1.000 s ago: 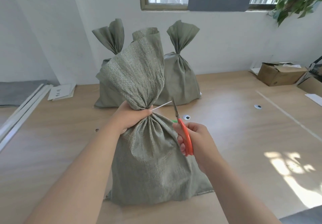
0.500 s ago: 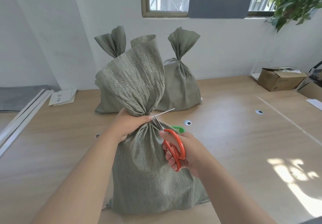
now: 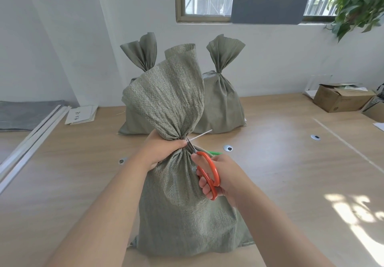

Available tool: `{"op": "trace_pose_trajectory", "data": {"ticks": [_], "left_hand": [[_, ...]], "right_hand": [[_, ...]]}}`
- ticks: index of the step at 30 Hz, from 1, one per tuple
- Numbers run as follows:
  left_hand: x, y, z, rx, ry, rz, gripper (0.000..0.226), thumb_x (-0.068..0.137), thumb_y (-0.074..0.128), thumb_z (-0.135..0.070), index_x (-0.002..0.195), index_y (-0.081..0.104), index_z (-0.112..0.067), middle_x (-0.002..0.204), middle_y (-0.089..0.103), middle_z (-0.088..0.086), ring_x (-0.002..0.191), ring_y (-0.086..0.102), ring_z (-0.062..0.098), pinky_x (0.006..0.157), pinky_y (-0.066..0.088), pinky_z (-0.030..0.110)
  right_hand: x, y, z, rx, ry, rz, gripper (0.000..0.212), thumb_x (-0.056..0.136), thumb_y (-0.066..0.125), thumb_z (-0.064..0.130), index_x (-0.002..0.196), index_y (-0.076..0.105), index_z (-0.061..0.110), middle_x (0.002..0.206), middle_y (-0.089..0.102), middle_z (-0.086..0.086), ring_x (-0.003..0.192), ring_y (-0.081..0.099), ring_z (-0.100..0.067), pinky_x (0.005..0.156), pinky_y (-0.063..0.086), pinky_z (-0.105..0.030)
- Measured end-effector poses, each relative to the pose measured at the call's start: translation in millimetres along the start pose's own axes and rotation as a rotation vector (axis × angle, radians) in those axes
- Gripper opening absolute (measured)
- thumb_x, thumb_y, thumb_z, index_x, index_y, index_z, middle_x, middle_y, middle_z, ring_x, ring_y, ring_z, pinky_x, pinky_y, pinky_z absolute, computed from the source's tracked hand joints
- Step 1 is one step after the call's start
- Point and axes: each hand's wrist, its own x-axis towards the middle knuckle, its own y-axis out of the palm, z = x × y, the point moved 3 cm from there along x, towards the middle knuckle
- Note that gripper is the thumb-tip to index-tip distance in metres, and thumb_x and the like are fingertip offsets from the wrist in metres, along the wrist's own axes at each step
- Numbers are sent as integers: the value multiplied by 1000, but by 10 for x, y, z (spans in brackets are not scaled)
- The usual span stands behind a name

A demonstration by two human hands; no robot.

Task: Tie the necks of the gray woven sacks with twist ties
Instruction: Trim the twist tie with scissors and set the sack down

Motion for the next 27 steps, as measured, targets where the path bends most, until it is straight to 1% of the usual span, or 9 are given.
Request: {"op": "trace_pose_trajectory", "data": {"ticks": [3, 6, 10, 14, 22, 25, 27], "left_hand": [[7, 9, -3, 18, 0, -19, 34, 74, 85, -20, 104, 72, -25, 98, 73, -11, 97, 68, 10, 92, 52, 30], [25, 18, -7, 64, 5, -35, 38, 73, 84, -26, 109, 71, -26, 102, 72, -11, 100, 66, 11, 94, 51, 31], [41, 32, -9, 112, -8, -63, 41, 70, 83, -33, 108, 71, -29, 104, 71, -11, 101, 65, 11, 93, 50, 31], [44, 48, -36, 114, 7, -58, 29, 73, 82, -29, 99, 69, -32, 98, 69, -14, 98, 64, 10, 87, 46, 26], [46, 52, -73, 110, 22, -48, 30, 75, 81, -26, 102, 69, -28, 96, 67, -17, 96, 64, 9, 83, 44, 25], [44, 42, -72, 114, 16, -55, 34, 75, 81, -25, 106, 69, -26, 98, 68, -13, 97, 63, 11, 85, 43, 25], [46, 34, -82, 120, 10, -56, 37, 75, 82, -25, 109, 68, -25, 99, 67, -13, 98, 62, 12, 86, 43, 26]], "right_hand": [[13, -5, 11, -15, -2, -8, 41, 90, 67, 43, 79, 59, 4, 54, 55, -11, 35, 49, -17, 37, 41, -20], [30, -4, 11, -38, -19, -24, 40, 91, 67, 41, 76, 58, 5, 53, 53, -11, 34, 47, -16, 38, 39, -19], [42, -12, 14, -55, -36, -37, 39, 92, 65, 39, 75, 58, 5, 50, 52, -11, 32, 46, -15, 37, 36, -19], [50, -21, 2, -66, -58, -63, 35, 93, 66, 34, 77, 60, 3, 49, 52, -10, 30, 44, -14, 35, 34, -18], [93, -81, -61, -10, -100, -78, 37, 89, 71, 36, 77, 61, 2, 48, 56, -9, 31, 46, -15, 34, 35, -18], [112, -194, -64, -28, -138, -126, 37, 88, 73, 35, 78, 59, 3, 50, 59, -12, 31, 48, -17, 34, 37, -19], [155, -346, -84, -77, -156, -192, 39, 88, 74, 36, 72, 58, 4, 51, 59, -15, 33, 49, -20, 34, 37, -21]]}}
